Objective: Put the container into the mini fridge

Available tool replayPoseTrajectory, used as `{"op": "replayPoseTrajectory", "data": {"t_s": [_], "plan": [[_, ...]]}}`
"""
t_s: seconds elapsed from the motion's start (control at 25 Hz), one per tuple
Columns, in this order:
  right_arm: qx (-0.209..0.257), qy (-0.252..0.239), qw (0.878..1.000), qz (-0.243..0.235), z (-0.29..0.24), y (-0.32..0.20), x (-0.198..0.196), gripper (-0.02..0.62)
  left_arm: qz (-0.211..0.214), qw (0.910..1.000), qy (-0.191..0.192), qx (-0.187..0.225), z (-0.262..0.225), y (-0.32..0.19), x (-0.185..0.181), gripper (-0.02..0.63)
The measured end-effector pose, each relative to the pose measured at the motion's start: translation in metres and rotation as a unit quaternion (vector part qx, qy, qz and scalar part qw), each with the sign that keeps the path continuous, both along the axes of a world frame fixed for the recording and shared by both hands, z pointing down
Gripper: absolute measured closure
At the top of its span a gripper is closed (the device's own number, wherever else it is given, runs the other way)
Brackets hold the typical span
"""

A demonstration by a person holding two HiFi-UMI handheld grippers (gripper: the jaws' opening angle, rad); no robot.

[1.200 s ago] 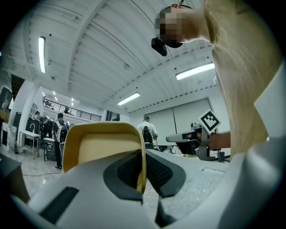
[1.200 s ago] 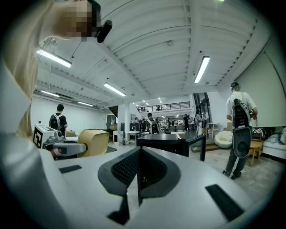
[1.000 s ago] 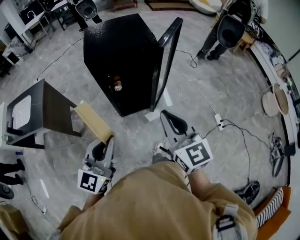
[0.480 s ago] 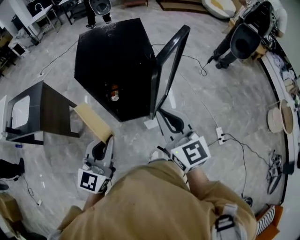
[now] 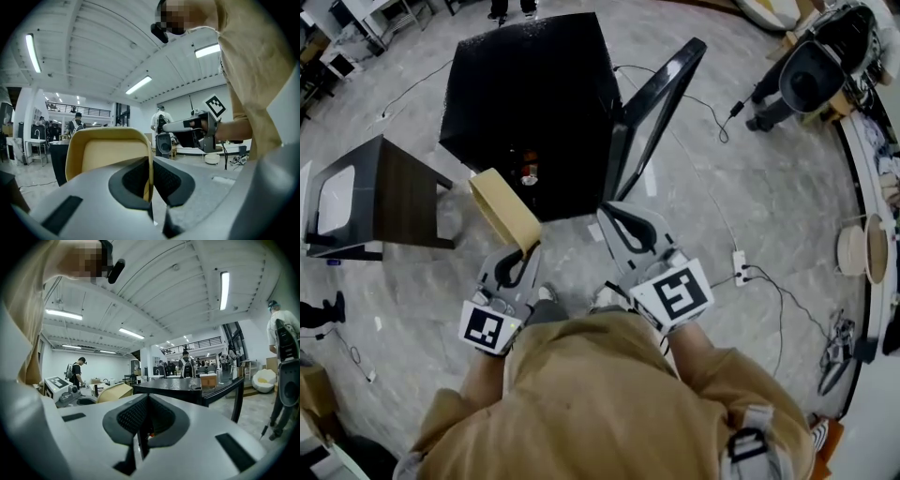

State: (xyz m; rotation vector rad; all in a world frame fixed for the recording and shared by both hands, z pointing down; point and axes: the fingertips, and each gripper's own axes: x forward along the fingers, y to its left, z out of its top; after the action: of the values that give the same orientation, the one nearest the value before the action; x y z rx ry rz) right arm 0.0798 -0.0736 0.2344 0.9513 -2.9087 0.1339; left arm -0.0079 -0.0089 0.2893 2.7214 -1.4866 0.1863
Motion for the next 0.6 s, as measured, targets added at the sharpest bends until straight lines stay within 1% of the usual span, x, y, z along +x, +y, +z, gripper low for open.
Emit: {"op": "replayPoseTrajectory", "data": {"t_s": [0.16, 0.24, 0.32, 0.4, 0.48, 0.6], "plan": [[0.007, 0.005, 1.000, 0.008, 0.005, -0.019, -0.018, 0.592, 0.015, 0.9998, 0.008, -0.014, 0.013, -0.018, -0.016, 0.601], [0.009, 0.006, 1.000, 0.018, 0.004, -0.026, -0.024, 0.594, 0.025, 0.9993, 0.006, -0.025, 0.019, -0.024, -0.024, 0.601], [0.011, 0.007, 1.000, 0.024, 0.004, -0.031, -0.029, 0.592, 0.040, 0.9985, -0.010, -0.036, 0.027, -0.031, -0.031, 0.601], [0.005, 0.016, 0.999, 0.030, 0.013, -0.037, -0.031, 0.592, 0.057, 0.9960, -0.029, -0.062, 0.044, -0.038, -0.034, 0.601], [-0.002, 0.021, 0.999, 0.038, 0.025, -0.044, -0.034, 0.594, 0.079, 0.9913, -0.048, -0.093, 0.067, -0.049, -0.035, 0.601], [-0.010, 0.024, 0.999, 0.047, 0.044, -0.052, -0.041, 0.593, 0.112, 0.9836, -0.079, -0.118, 0.099, -0.061, -0.038, 0.601]]}}
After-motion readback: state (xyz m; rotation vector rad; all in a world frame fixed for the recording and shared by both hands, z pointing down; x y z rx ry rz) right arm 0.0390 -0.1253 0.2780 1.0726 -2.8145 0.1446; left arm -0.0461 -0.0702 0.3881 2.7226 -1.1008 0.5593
